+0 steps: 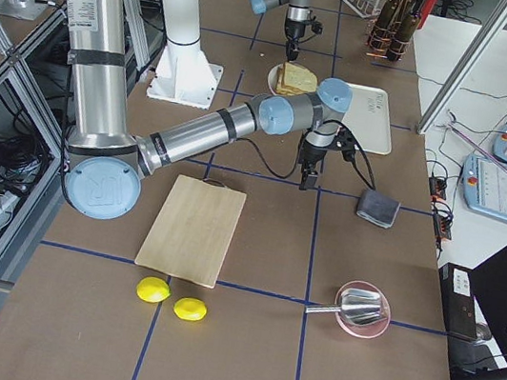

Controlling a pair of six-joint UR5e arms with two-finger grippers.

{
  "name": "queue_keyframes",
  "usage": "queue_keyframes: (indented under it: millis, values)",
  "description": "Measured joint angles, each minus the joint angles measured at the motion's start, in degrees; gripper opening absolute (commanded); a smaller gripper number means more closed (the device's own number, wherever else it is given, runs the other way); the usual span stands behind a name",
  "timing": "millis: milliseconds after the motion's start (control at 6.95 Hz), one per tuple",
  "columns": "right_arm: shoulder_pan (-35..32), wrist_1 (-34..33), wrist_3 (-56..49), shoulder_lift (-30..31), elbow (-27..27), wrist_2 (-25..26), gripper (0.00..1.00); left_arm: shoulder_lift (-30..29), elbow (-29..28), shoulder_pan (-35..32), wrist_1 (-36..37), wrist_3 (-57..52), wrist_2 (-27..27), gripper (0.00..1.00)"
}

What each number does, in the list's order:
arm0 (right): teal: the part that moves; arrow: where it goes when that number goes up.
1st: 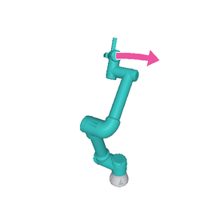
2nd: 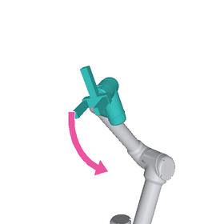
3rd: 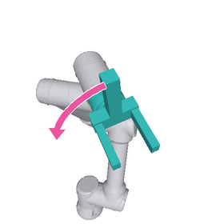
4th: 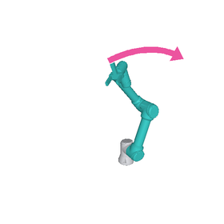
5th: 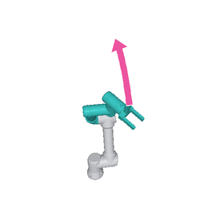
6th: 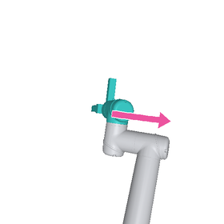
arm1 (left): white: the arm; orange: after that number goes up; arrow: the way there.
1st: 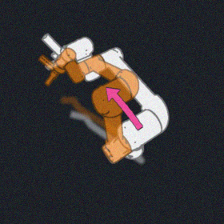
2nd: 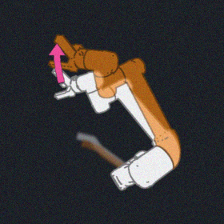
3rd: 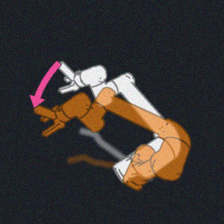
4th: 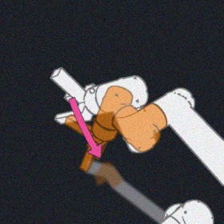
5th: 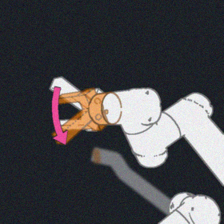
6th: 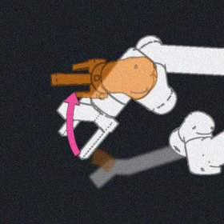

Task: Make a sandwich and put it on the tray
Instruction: 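Grip the plate rim with the left gripper and carry it toward the tray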

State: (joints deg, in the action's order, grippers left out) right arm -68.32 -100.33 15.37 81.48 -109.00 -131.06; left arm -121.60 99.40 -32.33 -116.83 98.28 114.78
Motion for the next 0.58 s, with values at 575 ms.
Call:
queue_keyframes:
  millis: [575]
  values:
    - [-11.0, 0.1, -15.7, 2.6, 8.7, -2.3, 1.00, -11.3, -20.3, -5.9, -13.1, 28.5, -5.4, 0.00]
